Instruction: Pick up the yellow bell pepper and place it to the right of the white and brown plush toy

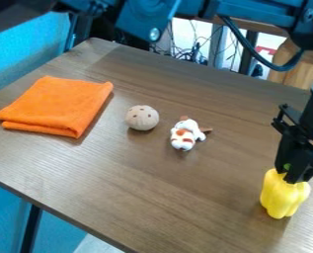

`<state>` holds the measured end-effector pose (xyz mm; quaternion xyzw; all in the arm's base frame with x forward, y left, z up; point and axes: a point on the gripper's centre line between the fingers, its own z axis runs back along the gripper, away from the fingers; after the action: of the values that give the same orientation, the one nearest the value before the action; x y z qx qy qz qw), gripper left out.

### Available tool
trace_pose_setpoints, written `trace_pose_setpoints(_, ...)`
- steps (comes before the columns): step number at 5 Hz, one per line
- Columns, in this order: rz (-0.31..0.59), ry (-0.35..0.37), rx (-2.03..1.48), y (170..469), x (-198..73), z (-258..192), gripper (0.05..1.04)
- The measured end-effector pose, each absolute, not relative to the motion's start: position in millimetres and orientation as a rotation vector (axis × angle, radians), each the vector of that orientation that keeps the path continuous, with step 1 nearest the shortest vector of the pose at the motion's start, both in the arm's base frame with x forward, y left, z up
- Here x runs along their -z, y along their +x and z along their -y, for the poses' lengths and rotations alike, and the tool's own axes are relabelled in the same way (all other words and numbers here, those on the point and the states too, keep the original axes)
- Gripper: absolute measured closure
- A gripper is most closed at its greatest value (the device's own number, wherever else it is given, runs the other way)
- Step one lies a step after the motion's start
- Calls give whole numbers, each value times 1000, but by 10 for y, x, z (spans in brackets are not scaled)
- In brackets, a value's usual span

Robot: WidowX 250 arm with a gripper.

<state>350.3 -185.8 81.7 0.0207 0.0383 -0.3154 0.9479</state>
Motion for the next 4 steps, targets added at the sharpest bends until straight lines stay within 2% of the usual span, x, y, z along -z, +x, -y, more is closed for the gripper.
trace_pose_setpoints(1,-78,41,640,3511,-829,1858,857)
trace_pose_setpoints(2,-52,39,643,3583,-953,1871,927)
trace_pose_setpoints(3,5,41,624,3759,-1094,1784,966)
trace_pose_setpoints(4,2,25,592,3934,-1049,1602,967)
